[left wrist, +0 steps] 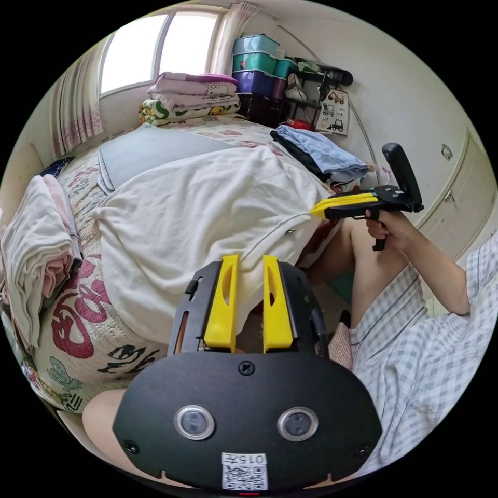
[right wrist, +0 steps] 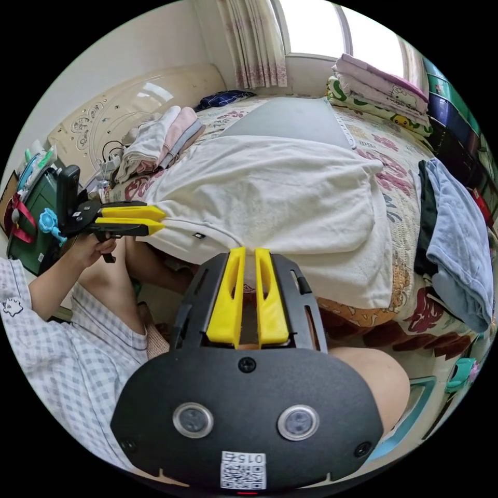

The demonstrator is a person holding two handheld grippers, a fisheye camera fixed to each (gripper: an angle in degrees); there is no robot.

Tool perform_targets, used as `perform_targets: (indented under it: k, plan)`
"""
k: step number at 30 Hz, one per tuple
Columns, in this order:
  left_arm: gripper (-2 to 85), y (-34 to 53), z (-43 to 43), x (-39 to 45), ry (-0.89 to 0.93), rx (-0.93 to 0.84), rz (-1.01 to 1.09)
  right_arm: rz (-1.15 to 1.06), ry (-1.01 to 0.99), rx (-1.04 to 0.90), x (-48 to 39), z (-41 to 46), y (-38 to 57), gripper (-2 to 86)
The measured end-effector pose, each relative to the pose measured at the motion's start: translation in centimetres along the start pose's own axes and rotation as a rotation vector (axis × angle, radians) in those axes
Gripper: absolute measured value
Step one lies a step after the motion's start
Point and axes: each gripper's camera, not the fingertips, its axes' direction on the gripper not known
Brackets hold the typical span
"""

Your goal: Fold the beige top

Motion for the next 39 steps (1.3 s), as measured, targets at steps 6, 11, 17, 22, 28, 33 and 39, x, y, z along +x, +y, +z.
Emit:
perform_targets:
  k: [6, 11, 17, 22, 28, 33, 39]
  plan:
    - [7.4, -1.1, -1.3, 1.0, -0.062, -0.016, -0.003, -0.05, 0.082, -0.021, -3.0, -1.5, -1.0, 6.7]
    - [1.6, -1.6, -2.6, 0.6, -0.098, -0.03, -0.075, 0.005, 0.096, -0.002, -3.7, -3.8, -2.0, 4.2]
    - [-0.1, -1.9, -4.7, 0.8, -0.053, -0.044, -0.074, 0.125, 0.066, 0.033, -3.3, -8.2, -1.8, 0.6]
    - [7.0, -1.6, -6.4, 1.6, -0.141, 0.019, -0.069, 0.167, -0.061, 0.115, -3.1, -11.7, -3.0, 9.8]
    - [9.1, -3.5, -5.5, 1.8, -0.201, -0.041, -0.02, -0.045, 0.04, -0.006, -8.5, -11.6, -6.7, 11.8]
    - [4.1, -3.6, -6.9, 0.4, -0.186, -0.022, -0.058, -0.116, 0.279, -0.009, -12.0, -13.8, -8.2, 2.1]
    - [2.7, -3.8, -8.9, -0.8, -0.085, 0.009, -0.094, -0.013, 0.149, 0.044, -10.5, -20.3, -9.2, -0.4]
